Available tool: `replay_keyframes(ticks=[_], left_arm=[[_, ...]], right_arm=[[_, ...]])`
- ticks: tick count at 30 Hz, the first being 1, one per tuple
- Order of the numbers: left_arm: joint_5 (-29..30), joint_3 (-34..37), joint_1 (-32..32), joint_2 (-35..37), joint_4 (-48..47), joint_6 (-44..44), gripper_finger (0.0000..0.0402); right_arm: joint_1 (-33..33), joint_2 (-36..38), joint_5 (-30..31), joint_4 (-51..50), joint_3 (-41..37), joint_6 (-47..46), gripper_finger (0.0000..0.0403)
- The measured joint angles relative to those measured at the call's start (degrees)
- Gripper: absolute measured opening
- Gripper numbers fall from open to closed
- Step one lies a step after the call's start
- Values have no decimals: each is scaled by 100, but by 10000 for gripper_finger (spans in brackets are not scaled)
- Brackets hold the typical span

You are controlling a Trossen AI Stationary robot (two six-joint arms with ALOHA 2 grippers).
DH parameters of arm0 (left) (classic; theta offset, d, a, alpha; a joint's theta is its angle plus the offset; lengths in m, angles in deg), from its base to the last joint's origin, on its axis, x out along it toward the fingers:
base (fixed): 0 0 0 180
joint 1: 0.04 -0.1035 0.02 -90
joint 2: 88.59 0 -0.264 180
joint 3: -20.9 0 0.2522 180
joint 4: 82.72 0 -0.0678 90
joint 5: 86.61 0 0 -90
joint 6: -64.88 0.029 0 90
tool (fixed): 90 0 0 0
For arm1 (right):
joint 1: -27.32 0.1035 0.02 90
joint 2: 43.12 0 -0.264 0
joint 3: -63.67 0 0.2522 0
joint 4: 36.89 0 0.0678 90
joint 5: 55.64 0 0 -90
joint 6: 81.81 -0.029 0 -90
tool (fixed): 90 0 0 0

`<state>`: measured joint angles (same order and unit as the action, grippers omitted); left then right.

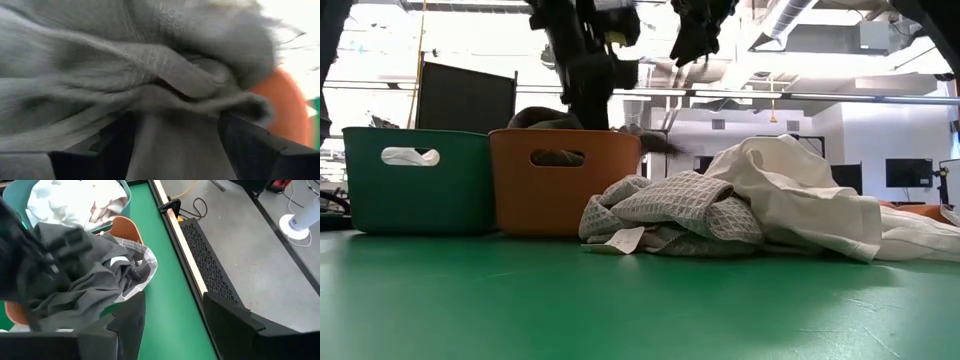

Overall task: Sort towels by color in basket
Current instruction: Put the black towel into the orange bin

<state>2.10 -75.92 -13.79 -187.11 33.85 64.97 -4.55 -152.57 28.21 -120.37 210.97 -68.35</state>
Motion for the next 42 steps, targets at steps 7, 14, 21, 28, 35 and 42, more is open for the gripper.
replay_keyframes(ticks=[7,14,21,28,35,42], left_arm=[[363,-110,-117,526,231,238,270],[443,813,-478,453,1650,377,270],[248,1753,-680,485,2377,-170,270],[391,2595,-650,474,4039,-841,270],[286,2720,-666,499,3225,-1451,270],[246,2535,-582,537,2829,-1296,270]], right_arm=[[28,0,-24,-71,0,-59,240],[218,0,-39,-119,0,-92,240],[392,2,-39,-129,0,-139,240],[417,2,-39,-56,0,-145,240],[415,2,-38,-23,0,-155,240],[415,-137,-1077,-429,0,237,240]])
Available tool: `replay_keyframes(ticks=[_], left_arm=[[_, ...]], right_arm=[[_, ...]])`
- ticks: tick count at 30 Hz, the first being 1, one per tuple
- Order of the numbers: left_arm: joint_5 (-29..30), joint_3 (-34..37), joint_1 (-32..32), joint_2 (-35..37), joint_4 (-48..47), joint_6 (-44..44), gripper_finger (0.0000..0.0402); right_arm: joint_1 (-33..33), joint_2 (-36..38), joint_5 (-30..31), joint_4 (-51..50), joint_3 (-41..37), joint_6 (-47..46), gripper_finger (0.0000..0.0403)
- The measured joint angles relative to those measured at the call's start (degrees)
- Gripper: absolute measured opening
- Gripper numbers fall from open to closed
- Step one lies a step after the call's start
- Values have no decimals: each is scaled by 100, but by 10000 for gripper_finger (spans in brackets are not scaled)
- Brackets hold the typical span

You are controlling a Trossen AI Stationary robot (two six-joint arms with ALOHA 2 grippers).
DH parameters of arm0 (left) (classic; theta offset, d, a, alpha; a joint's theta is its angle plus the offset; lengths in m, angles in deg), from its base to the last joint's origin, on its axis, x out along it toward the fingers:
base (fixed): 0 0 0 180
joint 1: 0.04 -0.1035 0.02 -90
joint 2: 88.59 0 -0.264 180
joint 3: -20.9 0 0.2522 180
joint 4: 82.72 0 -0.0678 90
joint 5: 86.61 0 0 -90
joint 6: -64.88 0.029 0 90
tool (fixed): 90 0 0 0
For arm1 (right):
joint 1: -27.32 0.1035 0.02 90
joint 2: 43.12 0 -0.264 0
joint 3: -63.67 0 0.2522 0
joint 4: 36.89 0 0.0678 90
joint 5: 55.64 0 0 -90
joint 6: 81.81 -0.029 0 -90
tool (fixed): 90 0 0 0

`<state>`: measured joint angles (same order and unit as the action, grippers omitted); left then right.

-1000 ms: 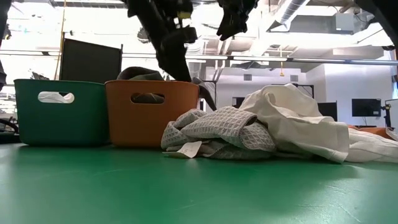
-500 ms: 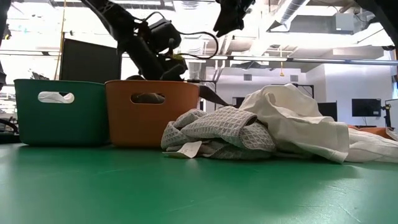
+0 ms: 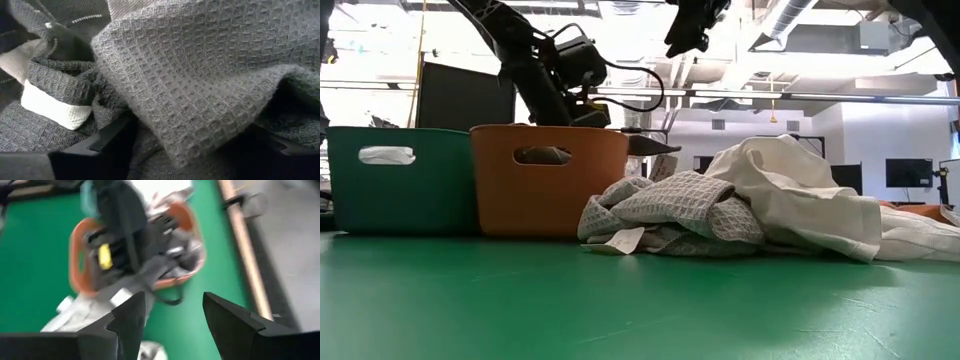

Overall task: Sort towels by color in basket
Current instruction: Put the black towel into the orange bin

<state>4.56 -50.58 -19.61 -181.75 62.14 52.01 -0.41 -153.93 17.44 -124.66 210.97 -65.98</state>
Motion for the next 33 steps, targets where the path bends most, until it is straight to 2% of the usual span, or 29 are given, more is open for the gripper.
replay_keyframes(ticks=[7,17,22,27,33], left_arm=[[35,-303,-11,-27,-295,119,270],[69,-1591,-11,-34,-1863,902,270],[386,-2102,-11,-19,-2650,1133,270],[614,-2135,-80,39,-3252,1246,270],[906,-1987,-105,667,-3141,1211,270]], right_arm=[[-5,-401,-248,-291,-15,71,240],[-223,-248,20,-361,-1,-338,240],[-467,-40,128,-347,-11,-519,240],[-531,370,214,-334,2,-595,240],[-344,646,428,-440,-2,-700,240]])
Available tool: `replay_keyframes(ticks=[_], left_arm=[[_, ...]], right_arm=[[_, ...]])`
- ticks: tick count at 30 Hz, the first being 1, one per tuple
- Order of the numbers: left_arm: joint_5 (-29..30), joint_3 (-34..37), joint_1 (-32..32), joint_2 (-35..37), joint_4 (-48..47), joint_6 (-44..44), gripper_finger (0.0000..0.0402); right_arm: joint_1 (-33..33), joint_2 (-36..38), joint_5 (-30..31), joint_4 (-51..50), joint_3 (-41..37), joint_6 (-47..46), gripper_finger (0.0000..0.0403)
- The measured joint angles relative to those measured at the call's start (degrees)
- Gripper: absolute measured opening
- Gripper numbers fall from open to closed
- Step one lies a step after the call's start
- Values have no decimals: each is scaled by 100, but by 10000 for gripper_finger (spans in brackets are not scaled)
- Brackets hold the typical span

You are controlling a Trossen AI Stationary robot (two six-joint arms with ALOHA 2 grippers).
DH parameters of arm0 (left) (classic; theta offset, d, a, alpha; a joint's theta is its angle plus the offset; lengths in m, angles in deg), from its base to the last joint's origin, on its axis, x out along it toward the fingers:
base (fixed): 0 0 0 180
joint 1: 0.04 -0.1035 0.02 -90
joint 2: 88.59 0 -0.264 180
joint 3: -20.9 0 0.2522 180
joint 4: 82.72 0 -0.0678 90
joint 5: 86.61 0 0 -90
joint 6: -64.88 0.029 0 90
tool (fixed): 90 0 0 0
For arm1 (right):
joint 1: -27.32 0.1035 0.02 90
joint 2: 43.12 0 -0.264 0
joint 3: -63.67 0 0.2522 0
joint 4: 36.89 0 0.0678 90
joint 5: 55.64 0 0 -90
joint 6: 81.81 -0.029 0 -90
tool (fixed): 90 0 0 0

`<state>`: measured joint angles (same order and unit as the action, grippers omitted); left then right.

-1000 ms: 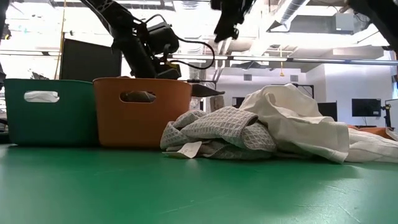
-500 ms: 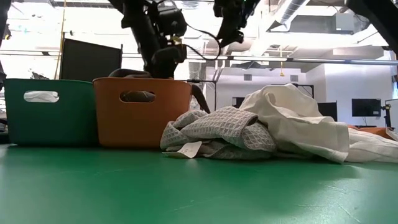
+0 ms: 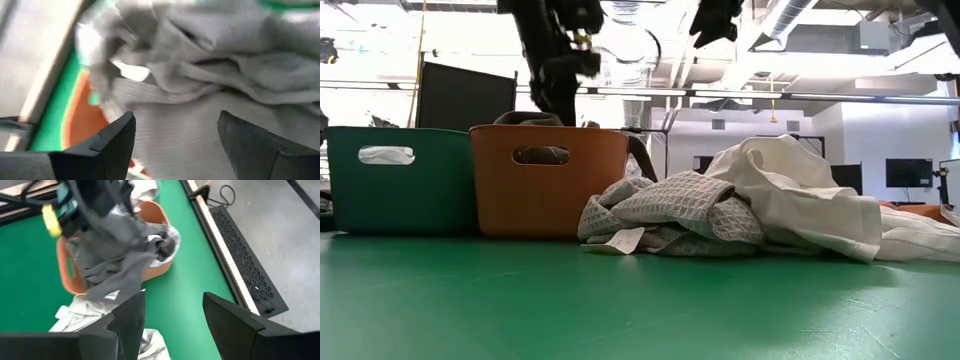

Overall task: Sort towels by color in basket
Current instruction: Put the black towel into the orange bin

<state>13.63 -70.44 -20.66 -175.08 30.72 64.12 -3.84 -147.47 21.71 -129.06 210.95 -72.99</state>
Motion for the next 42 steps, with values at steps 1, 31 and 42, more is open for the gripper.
replay_keyframes(ticks=[1,31,42], left_arm=[[91,-1,-10,155,13,-23,270],[401,0,175,2641,811,-795,270],[403,0,175,2639,807,-897,270]], right_arm=[[44,34,39,-32,2,-2,240],[699,2,-943,3850,-4468,-297,240],[616,4,-1538,5185,-5139,-662,240]])
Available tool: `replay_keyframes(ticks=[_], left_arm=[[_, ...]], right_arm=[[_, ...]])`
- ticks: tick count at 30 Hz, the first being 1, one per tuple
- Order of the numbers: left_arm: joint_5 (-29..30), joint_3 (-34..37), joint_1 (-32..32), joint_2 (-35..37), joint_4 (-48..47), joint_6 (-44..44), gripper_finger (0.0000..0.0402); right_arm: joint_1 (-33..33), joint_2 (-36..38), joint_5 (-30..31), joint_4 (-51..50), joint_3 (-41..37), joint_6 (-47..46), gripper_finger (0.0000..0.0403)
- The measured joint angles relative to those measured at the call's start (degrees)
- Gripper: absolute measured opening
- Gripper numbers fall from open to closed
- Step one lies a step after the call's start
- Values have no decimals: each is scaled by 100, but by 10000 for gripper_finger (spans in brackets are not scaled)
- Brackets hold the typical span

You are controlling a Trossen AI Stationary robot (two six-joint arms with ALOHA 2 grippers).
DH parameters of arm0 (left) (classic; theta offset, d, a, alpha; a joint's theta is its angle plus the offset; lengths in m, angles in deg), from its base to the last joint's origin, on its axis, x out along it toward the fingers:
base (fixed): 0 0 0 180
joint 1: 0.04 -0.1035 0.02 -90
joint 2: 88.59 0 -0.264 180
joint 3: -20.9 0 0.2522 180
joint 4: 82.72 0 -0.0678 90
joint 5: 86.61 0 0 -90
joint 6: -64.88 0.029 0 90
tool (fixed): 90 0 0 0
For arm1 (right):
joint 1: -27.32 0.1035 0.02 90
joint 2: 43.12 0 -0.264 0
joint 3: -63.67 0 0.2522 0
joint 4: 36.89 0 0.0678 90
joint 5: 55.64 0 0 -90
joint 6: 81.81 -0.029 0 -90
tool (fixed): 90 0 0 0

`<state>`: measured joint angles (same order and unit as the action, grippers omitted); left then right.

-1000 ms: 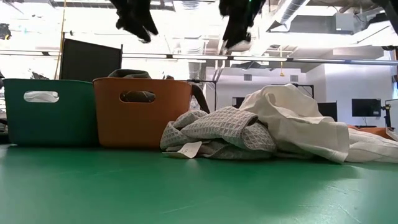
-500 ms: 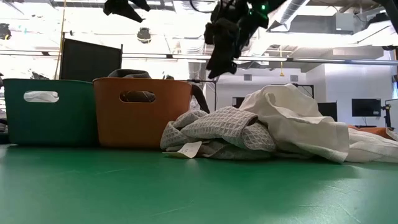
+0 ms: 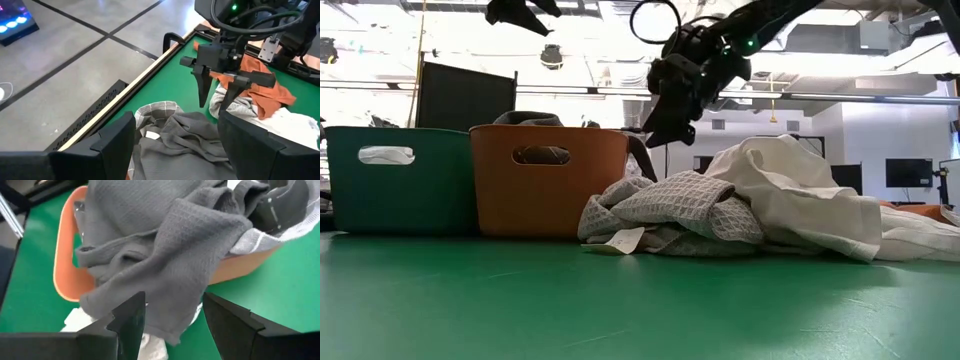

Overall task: Sort towels by color in basket
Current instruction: Put the black towel into the orange bin

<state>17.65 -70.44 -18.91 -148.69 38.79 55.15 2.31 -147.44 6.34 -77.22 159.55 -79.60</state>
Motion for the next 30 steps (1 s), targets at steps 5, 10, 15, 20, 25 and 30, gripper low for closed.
replay_keyframes(ticks=[5,10,15,20,25,30], left_arm=[[1,-1,0,0,-2,-66,270],[2,-1,0,0,-94,-230,270],[2,0,0,0,-382,-342,270],[4,0,0,0,-396,-343,270],[17,0,0,0,-391,-306,270],[17,0,0,0,-382,-267,270]], right_arm=[[-15,-299,-167,108,7,-71,239],[19,-557,-187,191,6,-231,220],[22,-546,-380,225,12,-39,160],[22,-557,-968,278,16,-47,61],[23,-501,-1543,313,18,-417,20],[22,-368,-1791,344,318,-838,30]])
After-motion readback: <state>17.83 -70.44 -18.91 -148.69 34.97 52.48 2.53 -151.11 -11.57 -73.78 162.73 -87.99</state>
